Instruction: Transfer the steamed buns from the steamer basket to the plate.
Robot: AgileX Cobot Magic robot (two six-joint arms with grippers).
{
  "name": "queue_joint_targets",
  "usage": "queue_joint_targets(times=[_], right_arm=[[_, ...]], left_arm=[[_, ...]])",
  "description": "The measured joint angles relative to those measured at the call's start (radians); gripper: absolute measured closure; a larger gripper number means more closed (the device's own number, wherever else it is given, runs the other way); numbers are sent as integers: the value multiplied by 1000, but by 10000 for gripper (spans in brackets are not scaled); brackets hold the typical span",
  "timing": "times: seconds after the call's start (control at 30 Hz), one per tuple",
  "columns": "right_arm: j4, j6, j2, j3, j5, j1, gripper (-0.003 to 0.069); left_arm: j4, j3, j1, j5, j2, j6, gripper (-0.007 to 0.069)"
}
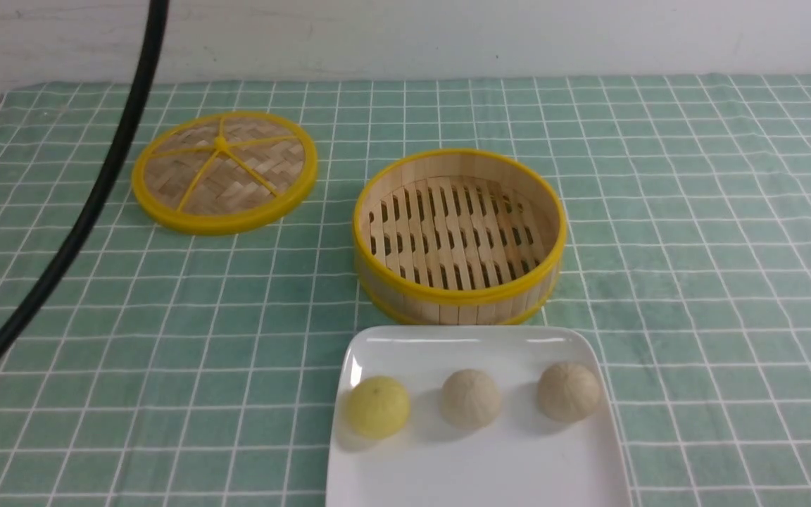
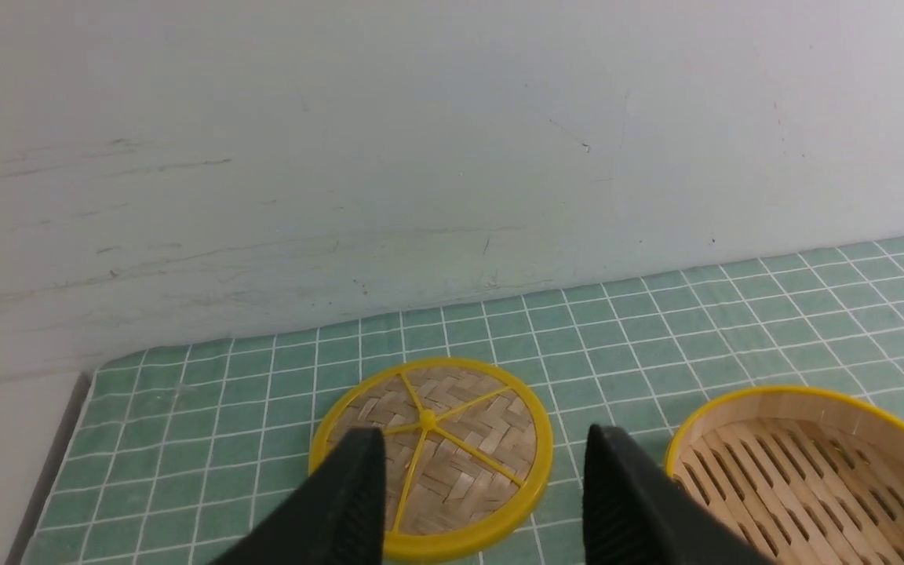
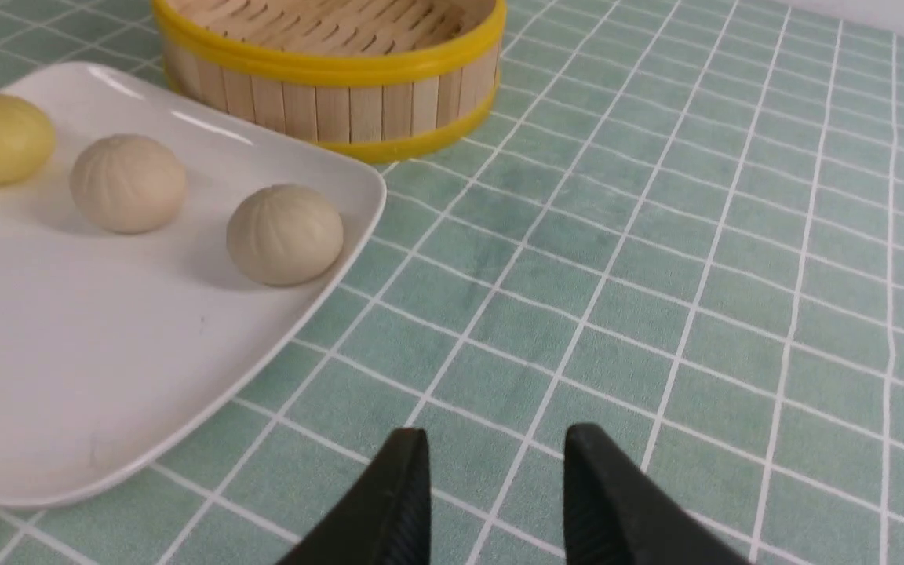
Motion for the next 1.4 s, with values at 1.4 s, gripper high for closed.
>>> queue_joint_targets(times=[1.4], right_arm=[[2,0,0,1,0,0,416]], left_arm=[[30,475,210,-63,-63,-253,256]])
